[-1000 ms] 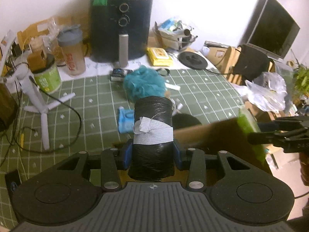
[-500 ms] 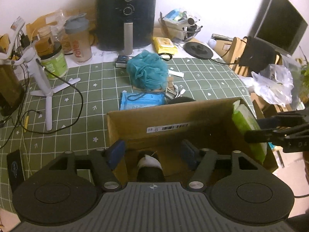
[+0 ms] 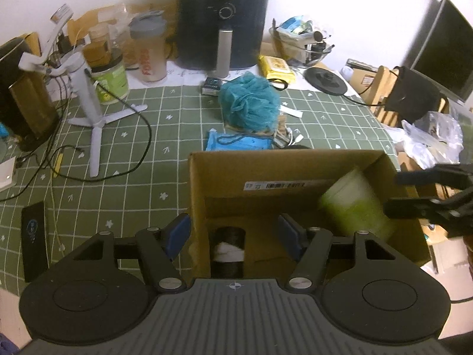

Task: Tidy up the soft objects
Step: 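Carry both held items over the cardboard box and open both grippers, then reach the right gripper to the black foam piece and grasp it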

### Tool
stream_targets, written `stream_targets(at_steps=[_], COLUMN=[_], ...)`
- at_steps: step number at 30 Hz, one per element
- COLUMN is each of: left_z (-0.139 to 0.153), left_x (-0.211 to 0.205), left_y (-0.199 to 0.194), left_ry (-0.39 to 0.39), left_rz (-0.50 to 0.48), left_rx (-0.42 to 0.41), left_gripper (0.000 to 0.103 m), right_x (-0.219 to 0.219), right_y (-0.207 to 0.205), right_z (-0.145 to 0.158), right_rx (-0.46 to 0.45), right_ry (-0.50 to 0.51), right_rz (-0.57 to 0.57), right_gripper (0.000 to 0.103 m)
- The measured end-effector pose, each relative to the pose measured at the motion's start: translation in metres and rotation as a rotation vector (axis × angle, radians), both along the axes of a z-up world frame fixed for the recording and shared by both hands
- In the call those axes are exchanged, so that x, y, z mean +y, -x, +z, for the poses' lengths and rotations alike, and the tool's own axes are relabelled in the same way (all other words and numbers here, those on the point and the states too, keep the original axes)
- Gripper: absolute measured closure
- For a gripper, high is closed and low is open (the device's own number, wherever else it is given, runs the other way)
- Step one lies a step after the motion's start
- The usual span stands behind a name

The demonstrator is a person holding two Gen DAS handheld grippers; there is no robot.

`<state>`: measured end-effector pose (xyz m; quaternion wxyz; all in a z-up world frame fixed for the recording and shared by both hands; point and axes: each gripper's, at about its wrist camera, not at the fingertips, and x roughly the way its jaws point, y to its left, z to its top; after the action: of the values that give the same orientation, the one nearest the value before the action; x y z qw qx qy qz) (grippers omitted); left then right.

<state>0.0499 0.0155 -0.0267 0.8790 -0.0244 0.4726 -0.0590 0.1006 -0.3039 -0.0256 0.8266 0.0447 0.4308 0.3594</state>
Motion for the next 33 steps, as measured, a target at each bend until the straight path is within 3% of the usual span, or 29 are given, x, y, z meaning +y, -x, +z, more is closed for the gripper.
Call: stream_targets(at_steps=[2, 7, 21, 28, 33], left_z=[0.000, -0.001, -0.005, -0.007, -0.009], left_x=[0.000, 0.000, -0.002, 0.000, 0.002], left_y=[0.001, 0.002, -0.005, -0.013, -0.025], left_ry=[0.001, -0.003, -0.023, -0.010, -0.004], left_rz=[0.011, 0.025, 0.009, -0.006, -0.007], left_rx=[0.004, 0.020, 0.036, 0.038, 0.038], left_gripper=[0.039, 0.039, 0.039, 0.039, 0.039], right_x=[0.003, 0.003, -0.022, -0.032, -0.044], right_y=[0.000, -0.002, -0.005, -0.011, -0.028], right_z=[0.000, -0.005, -0.015, -0.012, -0.012], right_rx=[-0.023, -0.027, 0.001, -0.060, 0.014], right_ry=[0.026, 0.063, 0.044, 0.067, 0.067], right_rz=[0.010, 0.004, -0.127, -0.209, -0.189], right_gripper=[0.003, 0.000, 0.000, 0.000, 0.000])
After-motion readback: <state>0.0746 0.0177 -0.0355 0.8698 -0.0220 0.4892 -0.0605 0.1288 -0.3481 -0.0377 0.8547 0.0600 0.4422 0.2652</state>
